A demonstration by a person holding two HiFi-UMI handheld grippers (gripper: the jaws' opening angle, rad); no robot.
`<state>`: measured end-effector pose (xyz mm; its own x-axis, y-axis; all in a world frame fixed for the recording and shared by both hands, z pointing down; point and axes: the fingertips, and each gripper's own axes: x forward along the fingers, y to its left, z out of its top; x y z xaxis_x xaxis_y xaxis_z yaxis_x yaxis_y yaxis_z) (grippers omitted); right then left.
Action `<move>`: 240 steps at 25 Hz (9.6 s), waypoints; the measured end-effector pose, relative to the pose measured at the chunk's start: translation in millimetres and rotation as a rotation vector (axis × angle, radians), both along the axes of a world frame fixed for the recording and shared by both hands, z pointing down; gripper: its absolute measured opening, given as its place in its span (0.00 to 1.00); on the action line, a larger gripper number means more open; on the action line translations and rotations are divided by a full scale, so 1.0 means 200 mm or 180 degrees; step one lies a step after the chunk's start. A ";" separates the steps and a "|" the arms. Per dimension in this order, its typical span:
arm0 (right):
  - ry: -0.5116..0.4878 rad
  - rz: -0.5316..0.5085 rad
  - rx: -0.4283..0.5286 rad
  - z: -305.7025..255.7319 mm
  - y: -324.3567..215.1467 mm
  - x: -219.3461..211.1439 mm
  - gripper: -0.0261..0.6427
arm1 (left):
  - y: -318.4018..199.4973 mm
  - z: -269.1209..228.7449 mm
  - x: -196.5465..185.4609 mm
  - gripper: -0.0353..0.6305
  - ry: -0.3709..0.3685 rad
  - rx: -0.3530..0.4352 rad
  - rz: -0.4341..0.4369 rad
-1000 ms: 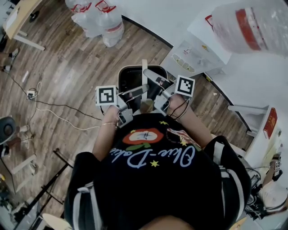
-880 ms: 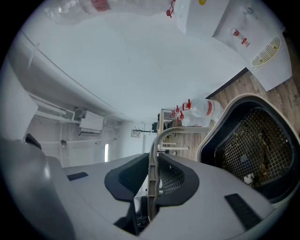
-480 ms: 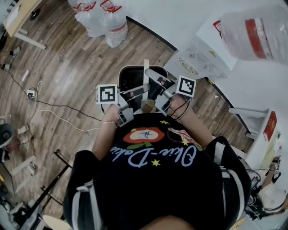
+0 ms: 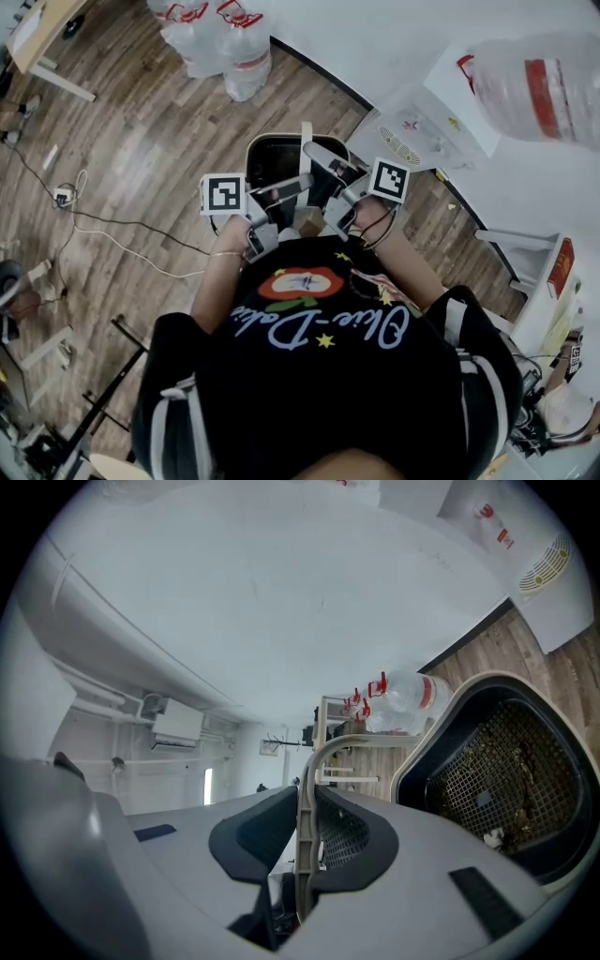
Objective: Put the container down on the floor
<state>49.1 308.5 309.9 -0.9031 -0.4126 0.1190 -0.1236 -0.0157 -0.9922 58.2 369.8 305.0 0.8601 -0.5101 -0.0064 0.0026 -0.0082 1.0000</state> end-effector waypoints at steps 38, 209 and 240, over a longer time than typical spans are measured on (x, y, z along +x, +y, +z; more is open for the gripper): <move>0.0042 -0.0547 -0.0131 0.16 -0.96 -0.22 0.12 | -0.96 0.15 -0.17 0.14 -0.0014 -0.0343 -0.0492; 0.1358 -0.0264 -0.0841 2.55 -1.85 0.05 0.13 | -1.83 2.60 0.04 0.16 -0.0949 -0.0555 0.0593; 0.1707 -0.0688 -0.0891 2.72 -1.80 -0.26 0.14 | -1.71 2.80 -0.36 0.32 -0.1518 -0.0801 0.0389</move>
